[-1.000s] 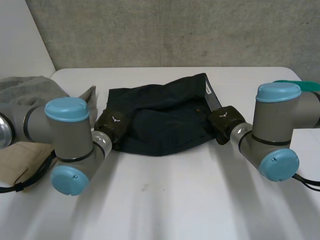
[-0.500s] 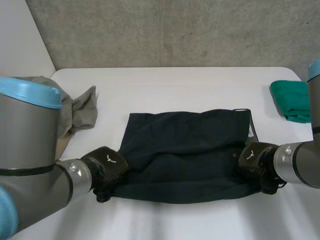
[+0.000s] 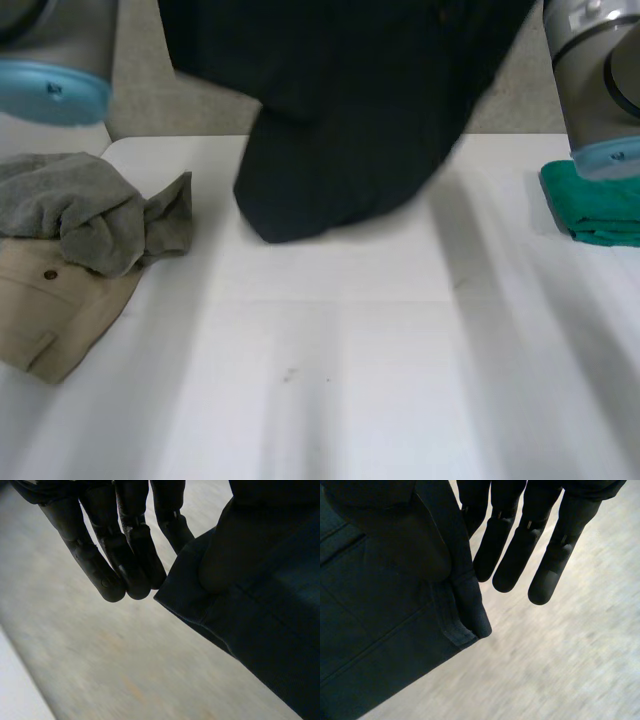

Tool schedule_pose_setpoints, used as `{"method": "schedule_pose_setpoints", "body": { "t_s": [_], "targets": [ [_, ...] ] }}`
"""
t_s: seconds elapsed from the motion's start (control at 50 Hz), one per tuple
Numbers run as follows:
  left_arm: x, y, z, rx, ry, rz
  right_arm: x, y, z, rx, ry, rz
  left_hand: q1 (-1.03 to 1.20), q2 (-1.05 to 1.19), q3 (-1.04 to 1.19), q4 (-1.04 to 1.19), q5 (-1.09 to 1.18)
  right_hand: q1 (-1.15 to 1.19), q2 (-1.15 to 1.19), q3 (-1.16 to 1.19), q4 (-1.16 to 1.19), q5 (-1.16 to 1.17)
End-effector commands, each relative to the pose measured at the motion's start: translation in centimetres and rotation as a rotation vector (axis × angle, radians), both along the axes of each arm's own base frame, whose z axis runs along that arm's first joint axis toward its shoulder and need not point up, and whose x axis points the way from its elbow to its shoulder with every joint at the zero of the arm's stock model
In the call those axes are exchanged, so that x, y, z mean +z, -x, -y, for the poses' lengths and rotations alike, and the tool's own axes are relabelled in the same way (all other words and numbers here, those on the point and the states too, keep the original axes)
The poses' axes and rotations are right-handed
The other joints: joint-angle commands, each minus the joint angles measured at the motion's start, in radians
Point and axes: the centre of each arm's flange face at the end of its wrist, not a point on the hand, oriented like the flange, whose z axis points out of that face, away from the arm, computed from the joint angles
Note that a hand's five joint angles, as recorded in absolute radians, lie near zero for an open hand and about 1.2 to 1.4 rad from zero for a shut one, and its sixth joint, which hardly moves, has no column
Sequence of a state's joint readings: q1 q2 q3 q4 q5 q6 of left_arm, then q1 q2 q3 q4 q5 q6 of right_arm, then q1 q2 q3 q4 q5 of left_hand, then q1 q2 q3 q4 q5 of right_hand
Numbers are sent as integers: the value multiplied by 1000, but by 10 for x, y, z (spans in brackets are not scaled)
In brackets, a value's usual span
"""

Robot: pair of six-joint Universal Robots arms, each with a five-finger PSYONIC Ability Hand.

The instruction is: Fold the laundry.

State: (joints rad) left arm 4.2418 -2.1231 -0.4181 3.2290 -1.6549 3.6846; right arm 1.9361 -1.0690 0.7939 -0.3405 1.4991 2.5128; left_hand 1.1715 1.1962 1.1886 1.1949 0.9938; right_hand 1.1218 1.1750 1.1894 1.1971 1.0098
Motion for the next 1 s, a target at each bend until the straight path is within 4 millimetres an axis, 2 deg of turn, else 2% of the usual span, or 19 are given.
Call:
{"method": "schedule_pose_setpoints", "body": {
  "t_s": [0.02, 0.12, 0.14, 0.2, 0.22, 0.26, 0.28, 0.3, 0.4, 0.46, 0.5, 0.54, 0.56, 0.58, 0.62, 0.64, 0.76, 0.86, 1.0],
  "targets": [
    [-36, -2, 15, -6, -134, 17, -17, -13, 6, 41, 24, -8, 225, 200, 208, 201, 228, 274, 221, 207, 199, 212],
    [-92, -1, 26, -9, -303, 61, -62, -17, 13, 48, -119, -63, 225, 200, 208, 201, 228, 274, 221, 207, 199, 212],
    [-112, -1, 29, -4, -348, 80, -81, -18, 13, 50, -179, -82, 225, 200, 208, 201, 228, 274, 221, 207, 199, 212],
    [-147, -1, 33, 1, -422, 114, -114, -18, 13, 52, -283, -120, 225, 200, 208, 201, 228, 274, 221, 207, 199, 212],
    [-173, 0, 34, 4, -477, 141, -139, -17, 11, 52, -366, -149, 225, 200, 208, 201, 228, 274, 221, 207, 199, 212],
    [-202, 1, 33, 5, -540, 173, -166, -15, 7, 51, -454, -184, 225, 200, 208, 201, 228, 274, 221, 207, 199, 212],
    [-216, 2, 32, 4, -572, 190, -179, -15, 4, 53, -500, -201, 225, 200, 208, 201, 228, 274, 221, 207, 199, 212],
    [-243, 4, 27, -4, -634, 224, -203, -13, -3, 54, -584, -235, 225, 200, 208, 201, 228, 274, 221, 207, 199, 212],
    [-292, 6, 1, -28, -772, 312, -250, 4, -23, 36, -787, -318, 225, 200, 208, 201, 228, 274, 221, 207, 199, 212],
    [-301, 5, -24, -53, -841, 370, -256, 18, -39, 16, -886, -370, 225, 200, 208, 201, 228, 274, 221, 207, 199, 212],
    [-299, 2, -45, -75, -884, 421, -246, 29, -52, 4, -935, -411, 225, 200, 208, 201, 228, 274, 221, 207, 199, 212],
    [-294, -5, -81, -113, -949, 523, -229, 46, -77, 13, -1024, -518, 225, 200, 208, 201, 228, 274, 221, 207, 199, 212],
    [-293, -7, -91, -125, -970, 555, -227, 48, -81, 14, -1034, -536, 225, 200, 208, 201, 228, 274, 221, 207, 199, 212],
    [-293, -12, -109, -144, -1011, 625, -219, 55, -93, 29, -1077, -591, 225, 200, 208, 201, 228, 274, 221, 207, 199, 212],
    [-295, -17, -126, -158, -1057, 693, -214, 62, -104, 45, -1121, -639, 225, 200, 208, 201, 228, 274, 221, 207, 199, 212],
    [-300, -23, -142, -169, -1118, 770, -210, 68, -115, 65, -1163, -699, 225, 200, 208, 201, 228, 274, 221, 207, 199, 212],
    [-310, -37, -182, -220, -1304, 952, -210, 85, -152, 166, -1357, -924, 225, 200, 208, 201, 228, 274, 221, 207, 199, 212],
    [-311, -29, -179, -236, -1289, 977, -211, 86, -147, 162, -1358, -911, 225, 200, 208, 201, 228, 274, 221, 207, 199, 212],
    [-296, -10, -135, -145, -1168, 889, -215, 81, -116, 77, -1275, -742, 225, 200, 208, 201, 228, 274, 221, 207, 199, 212]
  ]
}}
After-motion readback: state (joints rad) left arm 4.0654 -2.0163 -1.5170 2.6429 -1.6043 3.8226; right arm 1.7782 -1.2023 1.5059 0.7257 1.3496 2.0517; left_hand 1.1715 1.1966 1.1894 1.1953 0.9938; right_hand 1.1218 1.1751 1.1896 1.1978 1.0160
